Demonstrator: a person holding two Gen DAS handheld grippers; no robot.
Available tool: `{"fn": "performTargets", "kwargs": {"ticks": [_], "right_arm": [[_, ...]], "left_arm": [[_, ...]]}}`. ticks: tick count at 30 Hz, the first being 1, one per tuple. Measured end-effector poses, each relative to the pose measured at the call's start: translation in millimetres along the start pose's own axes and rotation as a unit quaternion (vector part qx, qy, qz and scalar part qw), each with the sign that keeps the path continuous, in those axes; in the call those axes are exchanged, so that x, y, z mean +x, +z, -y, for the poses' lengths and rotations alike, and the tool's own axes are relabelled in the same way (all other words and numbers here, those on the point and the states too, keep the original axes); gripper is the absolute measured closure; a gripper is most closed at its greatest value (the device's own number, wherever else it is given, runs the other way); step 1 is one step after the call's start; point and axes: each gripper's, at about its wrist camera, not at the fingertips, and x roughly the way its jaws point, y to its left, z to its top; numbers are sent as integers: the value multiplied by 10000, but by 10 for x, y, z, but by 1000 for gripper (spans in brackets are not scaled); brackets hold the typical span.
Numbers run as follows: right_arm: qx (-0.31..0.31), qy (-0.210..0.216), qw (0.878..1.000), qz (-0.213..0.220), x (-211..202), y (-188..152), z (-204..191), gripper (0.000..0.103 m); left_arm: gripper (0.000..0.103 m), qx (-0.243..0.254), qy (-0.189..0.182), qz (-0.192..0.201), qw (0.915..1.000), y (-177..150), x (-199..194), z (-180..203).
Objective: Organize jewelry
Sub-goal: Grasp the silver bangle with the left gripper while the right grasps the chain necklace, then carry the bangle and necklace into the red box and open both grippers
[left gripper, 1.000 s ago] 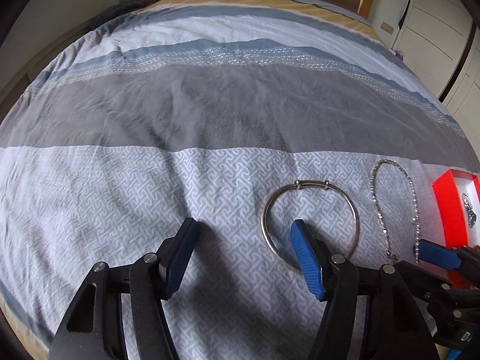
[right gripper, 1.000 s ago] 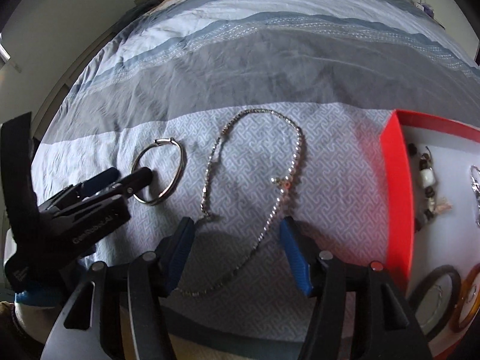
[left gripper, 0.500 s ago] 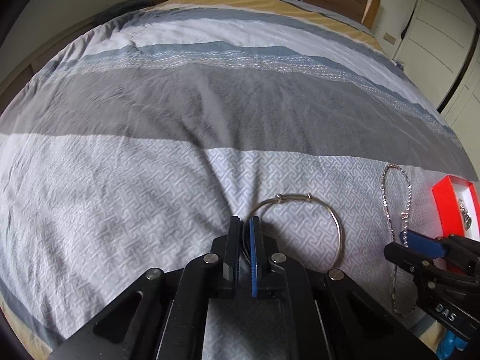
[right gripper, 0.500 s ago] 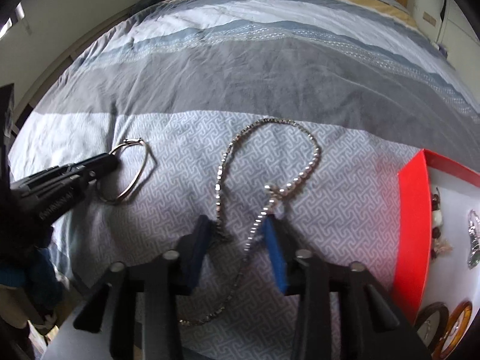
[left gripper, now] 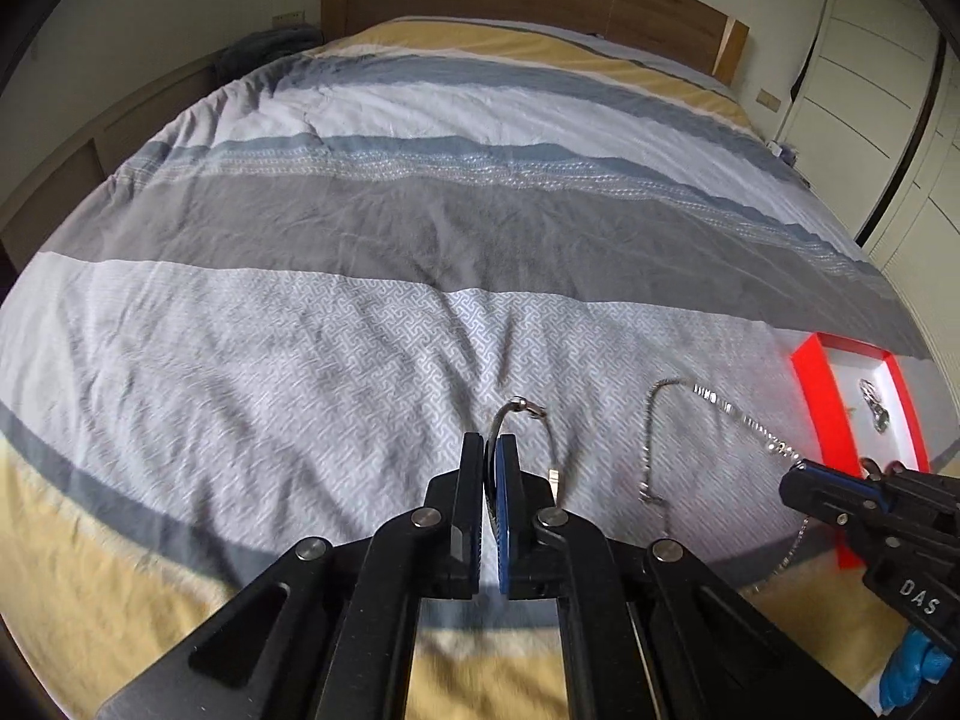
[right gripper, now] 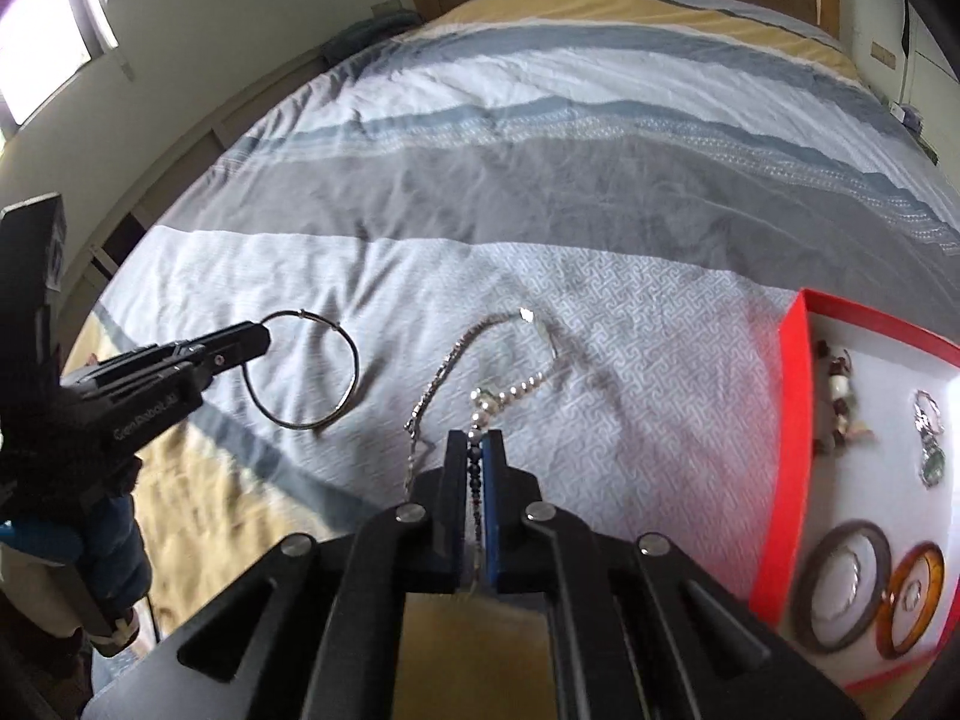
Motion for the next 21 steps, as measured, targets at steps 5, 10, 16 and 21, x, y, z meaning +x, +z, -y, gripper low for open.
{"fn": "performTargets", "kwargs": {"ticks": [5,10,16,21], "right_arm": [[36,145,9996,259,-516,-148,-135,99],[40,184,9985,513,-999,-287,-251,99],[0,108,9960,883,-1606,-495,-341,99],[40,12,9928,1199,-2072,-681,-320,99]], "left_arm": [[100,98,59,90,9999,-183,-423,94],[100,169,49,246,9995,-342,-840,194],[100,360,-50,532,9979,-512,-1372,434],[100,587,-177,735,9954,-617,-1727,718]]}}
